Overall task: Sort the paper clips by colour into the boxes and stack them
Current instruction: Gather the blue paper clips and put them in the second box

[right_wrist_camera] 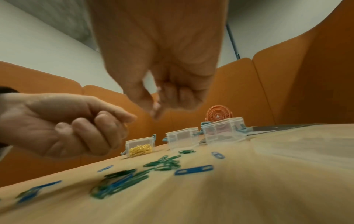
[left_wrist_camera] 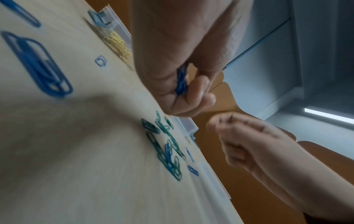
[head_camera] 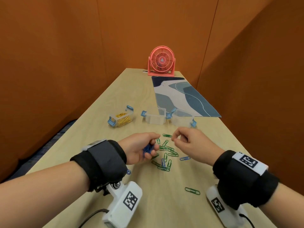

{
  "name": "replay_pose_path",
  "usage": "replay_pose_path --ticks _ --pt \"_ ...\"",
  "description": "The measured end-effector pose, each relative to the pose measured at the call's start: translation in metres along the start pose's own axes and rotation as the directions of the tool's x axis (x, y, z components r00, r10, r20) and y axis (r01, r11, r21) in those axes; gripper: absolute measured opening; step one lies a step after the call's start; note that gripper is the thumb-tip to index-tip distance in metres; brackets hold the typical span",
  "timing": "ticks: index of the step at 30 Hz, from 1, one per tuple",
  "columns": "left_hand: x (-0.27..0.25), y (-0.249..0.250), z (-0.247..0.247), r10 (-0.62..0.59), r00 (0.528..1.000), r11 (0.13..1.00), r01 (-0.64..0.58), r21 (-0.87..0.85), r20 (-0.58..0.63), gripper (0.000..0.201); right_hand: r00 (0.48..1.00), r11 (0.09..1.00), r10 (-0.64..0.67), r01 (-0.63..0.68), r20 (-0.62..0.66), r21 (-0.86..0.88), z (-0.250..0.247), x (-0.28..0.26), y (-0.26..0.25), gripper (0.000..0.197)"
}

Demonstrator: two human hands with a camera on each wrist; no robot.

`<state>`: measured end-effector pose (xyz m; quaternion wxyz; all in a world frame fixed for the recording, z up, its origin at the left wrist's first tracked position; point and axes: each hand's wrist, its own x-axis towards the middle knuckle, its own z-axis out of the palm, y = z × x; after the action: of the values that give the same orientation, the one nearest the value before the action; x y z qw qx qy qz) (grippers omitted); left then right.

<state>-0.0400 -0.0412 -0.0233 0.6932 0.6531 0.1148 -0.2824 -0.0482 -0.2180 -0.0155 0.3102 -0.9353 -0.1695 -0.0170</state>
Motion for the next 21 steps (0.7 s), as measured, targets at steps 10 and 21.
replay_pose_path --ticks 10,21 --pt "0.002 0.003 0.004 0.235 0.972 0.529 -0.117 0.841 -0.012 0.026 0.953 0.911 0.277 -0.219 0.126 -0.35 -0.008 0.003 0.023 0.027" --pt "0.017 0.007 0.019 0.138 0.99 0.378 -0.027 0.926 -0.027 0.025 0.935 0.922 0.257 -0.162 0.243 -0.35 0.003 0.005 0.02 0.014"
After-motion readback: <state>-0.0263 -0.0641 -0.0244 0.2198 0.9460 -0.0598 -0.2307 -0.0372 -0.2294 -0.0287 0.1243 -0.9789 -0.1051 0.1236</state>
